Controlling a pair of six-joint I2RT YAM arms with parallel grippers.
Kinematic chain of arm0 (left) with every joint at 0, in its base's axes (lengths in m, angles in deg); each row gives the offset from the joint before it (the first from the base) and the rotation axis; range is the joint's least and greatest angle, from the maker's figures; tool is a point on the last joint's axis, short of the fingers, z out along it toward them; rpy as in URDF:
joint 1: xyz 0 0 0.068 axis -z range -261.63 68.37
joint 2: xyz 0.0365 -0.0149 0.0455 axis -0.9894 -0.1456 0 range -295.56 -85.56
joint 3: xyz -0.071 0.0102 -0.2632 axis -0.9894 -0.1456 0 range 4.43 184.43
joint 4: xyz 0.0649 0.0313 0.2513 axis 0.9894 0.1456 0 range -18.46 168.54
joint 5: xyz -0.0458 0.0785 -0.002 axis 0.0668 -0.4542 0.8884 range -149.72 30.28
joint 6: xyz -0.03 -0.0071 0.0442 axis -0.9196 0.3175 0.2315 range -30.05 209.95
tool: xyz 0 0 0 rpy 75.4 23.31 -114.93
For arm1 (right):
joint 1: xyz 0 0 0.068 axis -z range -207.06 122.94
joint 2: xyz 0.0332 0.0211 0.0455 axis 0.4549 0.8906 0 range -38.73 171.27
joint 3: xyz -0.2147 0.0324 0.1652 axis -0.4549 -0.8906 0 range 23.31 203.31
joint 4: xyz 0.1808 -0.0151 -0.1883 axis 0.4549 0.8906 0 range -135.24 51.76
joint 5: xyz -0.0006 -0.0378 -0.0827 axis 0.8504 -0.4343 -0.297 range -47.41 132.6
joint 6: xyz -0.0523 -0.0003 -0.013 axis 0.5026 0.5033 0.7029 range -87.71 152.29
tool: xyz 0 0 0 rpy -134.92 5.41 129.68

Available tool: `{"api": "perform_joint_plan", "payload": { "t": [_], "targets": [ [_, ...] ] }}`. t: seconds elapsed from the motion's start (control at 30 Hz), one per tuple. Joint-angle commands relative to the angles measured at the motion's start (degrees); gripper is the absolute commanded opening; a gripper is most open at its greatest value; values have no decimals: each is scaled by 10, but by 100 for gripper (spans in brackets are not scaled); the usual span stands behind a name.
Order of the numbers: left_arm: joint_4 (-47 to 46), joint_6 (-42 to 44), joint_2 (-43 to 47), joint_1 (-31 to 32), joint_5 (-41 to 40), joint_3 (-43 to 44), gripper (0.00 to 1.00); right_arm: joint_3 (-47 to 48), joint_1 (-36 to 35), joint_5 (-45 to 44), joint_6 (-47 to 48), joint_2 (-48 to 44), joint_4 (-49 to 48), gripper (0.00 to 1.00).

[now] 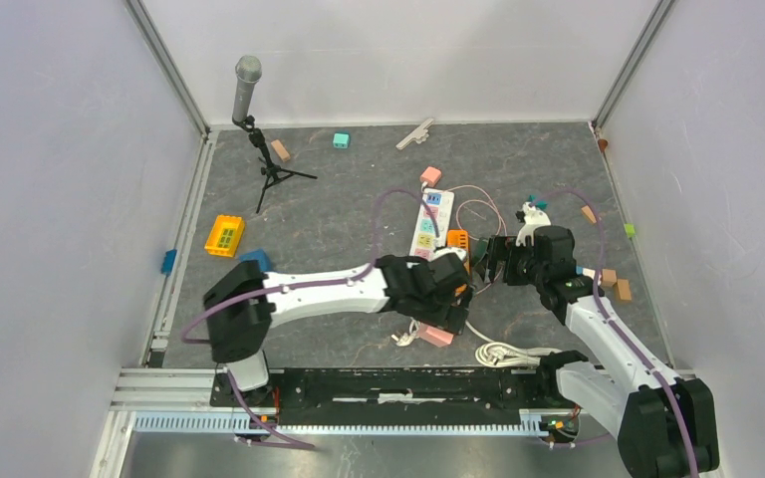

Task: Insert the plug
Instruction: Pick up the plug from the corner of the board.

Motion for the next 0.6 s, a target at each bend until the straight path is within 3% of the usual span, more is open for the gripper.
{"api": "perform_joint_plan", "payload": {
  "t": [0.0, 0.2, 0.57],
  "targets": [
    [124, -24, -62, 41, -106, 97, 99, 29, -1, -7, 10, -9, -1, 98],
    [186, -36, -144, 72, -146, 171, 94, 32, 0, -8, 9, -12, 1, 98],
    [206, -30, -158, 79, -190, 204, 59, 48, 0, -9, 15, -13, 14, 98]
  ]
}}
